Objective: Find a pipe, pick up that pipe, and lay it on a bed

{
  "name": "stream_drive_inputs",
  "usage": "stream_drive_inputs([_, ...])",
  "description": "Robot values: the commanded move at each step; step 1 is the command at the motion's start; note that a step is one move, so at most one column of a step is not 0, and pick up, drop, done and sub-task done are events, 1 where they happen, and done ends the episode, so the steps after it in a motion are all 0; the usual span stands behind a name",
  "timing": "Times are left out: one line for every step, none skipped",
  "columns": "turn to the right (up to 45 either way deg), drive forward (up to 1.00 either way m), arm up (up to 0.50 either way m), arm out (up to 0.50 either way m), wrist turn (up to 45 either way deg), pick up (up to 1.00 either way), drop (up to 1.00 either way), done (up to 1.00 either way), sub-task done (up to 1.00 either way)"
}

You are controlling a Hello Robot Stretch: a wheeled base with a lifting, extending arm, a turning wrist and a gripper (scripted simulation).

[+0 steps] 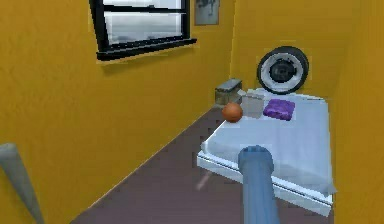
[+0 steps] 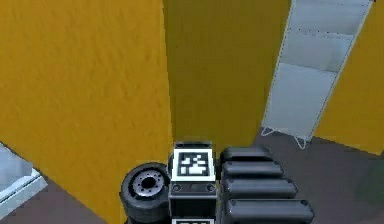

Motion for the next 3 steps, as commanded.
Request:
stream_drive_inputs([12.0,0.00,0.00,0.00,0.0,0.00,0.00,0.00,0.00])
stream_drive_inputs([0.0,0.20,0.00,0.00,0.0,0.00,0.00,0.00,0.00])
stream_drive_inputs([9.0,0.00,0.00,0.00,0.0,0.00,0.00,0.00,0.00])
